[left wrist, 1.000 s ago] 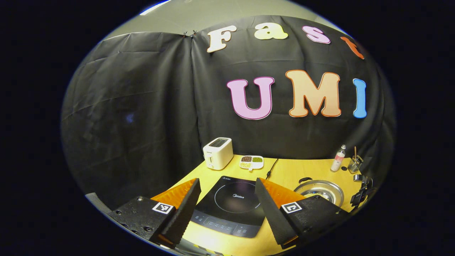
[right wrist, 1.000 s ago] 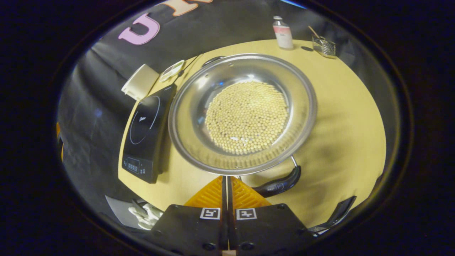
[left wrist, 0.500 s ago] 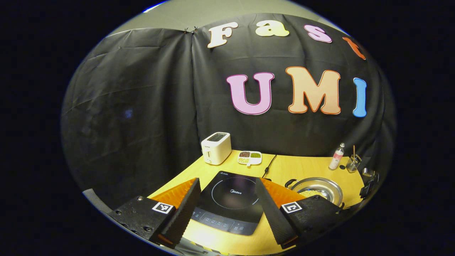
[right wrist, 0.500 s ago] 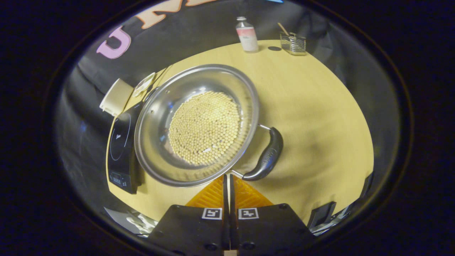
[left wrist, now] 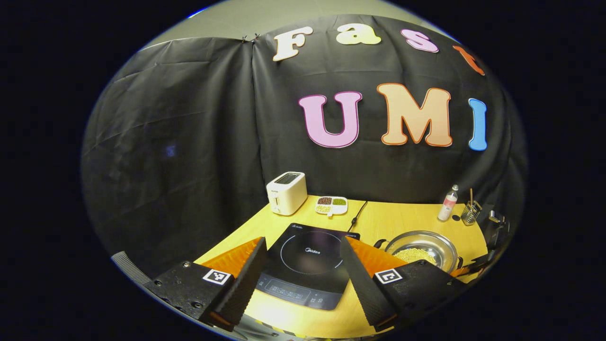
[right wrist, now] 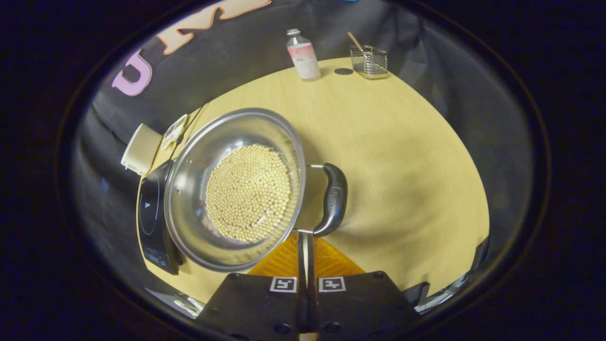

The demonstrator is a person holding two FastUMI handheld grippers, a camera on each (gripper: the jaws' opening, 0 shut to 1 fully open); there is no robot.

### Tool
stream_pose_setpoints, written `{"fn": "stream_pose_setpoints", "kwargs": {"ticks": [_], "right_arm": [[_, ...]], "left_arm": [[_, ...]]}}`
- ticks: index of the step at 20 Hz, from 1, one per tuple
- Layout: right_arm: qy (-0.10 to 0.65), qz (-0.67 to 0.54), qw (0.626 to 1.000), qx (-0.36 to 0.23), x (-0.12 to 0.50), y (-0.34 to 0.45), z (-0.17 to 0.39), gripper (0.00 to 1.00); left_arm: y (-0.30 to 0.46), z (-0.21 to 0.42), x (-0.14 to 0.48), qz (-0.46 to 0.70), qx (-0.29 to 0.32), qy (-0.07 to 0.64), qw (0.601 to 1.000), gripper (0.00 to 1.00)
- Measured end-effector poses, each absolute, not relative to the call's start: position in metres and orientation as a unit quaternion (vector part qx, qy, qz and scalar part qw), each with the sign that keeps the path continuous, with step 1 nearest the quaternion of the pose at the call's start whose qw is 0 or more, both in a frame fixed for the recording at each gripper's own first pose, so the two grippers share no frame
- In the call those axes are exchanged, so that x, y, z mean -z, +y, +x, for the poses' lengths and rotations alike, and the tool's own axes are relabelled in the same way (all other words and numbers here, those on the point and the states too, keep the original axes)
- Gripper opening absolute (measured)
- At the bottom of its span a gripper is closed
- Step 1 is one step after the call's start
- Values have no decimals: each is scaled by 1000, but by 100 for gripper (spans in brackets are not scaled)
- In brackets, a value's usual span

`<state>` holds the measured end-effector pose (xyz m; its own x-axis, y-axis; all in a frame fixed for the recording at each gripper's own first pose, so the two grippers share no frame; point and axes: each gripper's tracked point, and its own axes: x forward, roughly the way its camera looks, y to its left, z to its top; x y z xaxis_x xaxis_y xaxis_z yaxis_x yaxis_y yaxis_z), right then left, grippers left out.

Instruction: First push the handle of the pot to place it horizontally, then grasp the pot with both hands and set it on the induction cooktop.

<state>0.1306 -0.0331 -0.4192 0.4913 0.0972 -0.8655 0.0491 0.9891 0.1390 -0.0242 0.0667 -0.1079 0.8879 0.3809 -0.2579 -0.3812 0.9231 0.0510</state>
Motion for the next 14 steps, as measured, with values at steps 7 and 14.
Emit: {"fn": "stream_pose_setpoints", "kwargs": {"ticks": [7, 14], "right_arm": [[495, 69, 866, -15, 417, -45, 159, 3], [492, 64, 868, -24, 413, -49, 179, 2]], "left_arm": [[50, -16, 122, -16, -191, 148, 970, 95], [31, 2, 139, -22, -181, 171, 968, 95]]}}
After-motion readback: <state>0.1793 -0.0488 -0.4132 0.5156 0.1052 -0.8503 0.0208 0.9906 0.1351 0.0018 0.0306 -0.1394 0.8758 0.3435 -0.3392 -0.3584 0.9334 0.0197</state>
